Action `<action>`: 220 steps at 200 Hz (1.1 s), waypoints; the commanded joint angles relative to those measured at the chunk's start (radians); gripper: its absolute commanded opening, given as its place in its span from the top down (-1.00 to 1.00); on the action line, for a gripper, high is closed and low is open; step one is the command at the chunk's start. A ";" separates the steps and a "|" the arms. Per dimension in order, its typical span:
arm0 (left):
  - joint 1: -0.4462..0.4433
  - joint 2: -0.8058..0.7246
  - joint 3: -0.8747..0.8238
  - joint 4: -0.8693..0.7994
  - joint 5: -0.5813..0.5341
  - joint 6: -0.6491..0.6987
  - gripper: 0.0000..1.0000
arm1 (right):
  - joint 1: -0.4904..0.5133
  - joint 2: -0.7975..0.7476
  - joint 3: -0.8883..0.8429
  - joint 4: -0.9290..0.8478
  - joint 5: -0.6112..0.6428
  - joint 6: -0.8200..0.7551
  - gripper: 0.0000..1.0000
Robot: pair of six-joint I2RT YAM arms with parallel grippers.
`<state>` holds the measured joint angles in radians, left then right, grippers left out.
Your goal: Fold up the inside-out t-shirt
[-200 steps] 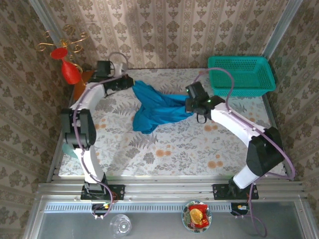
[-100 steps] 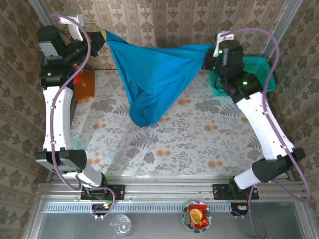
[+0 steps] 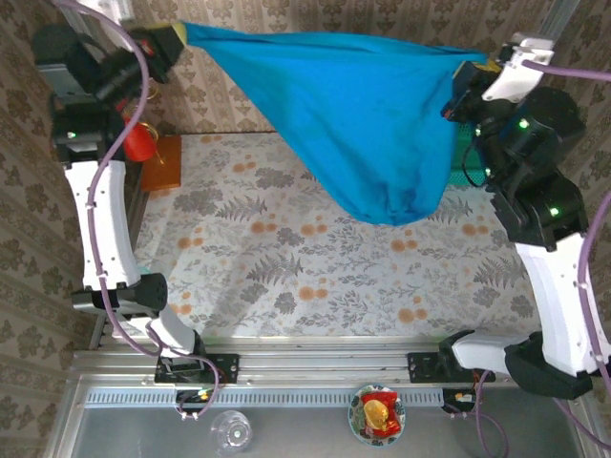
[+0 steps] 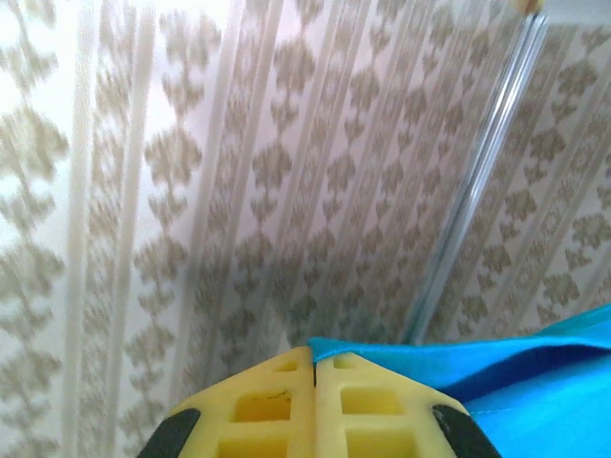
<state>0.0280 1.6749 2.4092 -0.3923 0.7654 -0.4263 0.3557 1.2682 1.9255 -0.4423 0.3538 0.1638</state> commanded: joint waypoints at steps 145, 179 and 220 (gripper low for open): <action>0.036 -0.471 -0.428 0.156 -0.187 0.010 1.00 | -0.004 -0.216 -0.171 0.108 -0.306 0.123 1.00; 0.037 -0.421 -0.461 0.167 -0.152 -0.016 1.00 | -0.004 -0.118 -0.079 0.050 -0.265 0.115 1.00; 0.025 -0.299 -0.577 0.227 -0.130 -0.033 1.00 | -0.017 0.044 -0.020 0.027 -0.210 0.168 1.00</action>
<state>0.0540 1.2564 1.9072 -0.1806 0.6319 -0.4358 0.3542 1.2152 1.8912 -0.3992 0.0841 0.2821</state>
